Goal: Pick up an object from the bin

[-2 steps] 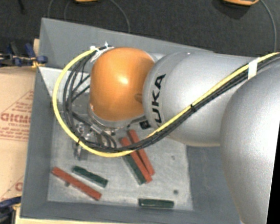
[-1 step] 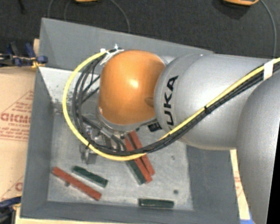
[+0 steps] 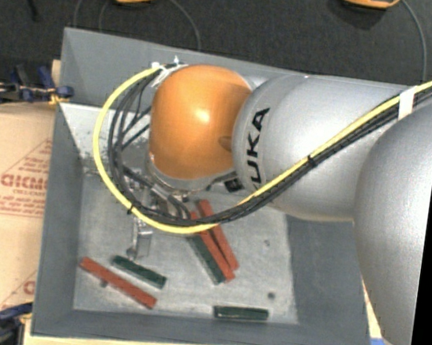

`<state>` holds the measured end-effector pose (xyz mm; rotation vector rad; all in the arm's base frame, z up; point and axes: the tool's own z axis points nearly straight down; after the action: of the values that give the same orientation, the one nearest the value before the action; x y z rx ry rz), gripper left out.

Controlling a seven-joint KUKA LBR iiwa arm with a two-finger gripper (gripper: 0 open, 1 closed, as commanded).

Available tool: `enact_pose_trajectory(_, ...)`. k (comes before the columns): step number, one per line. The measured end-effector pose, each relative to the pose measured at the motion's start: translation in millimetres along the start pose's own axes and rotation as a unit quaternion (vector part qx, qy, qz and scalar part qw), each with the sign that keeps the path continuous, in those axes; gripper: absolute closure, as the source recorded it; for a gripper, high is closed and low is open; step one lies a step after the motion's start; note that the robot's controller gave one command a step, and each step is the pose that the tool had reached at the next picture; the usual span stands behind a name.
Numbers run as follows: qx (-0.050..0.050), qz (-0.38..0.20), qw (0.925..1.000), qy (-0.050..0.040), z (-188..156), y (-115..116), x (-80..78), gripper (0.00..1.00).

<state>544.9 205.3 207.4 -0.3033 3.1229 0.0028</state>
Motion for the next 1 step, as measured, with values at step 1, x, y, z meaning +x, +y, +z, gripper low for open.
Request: enact_pose_trajectory(1,0.000,0.001,1.0000,0.0000,0.0,-0.1,0.0,0.00)
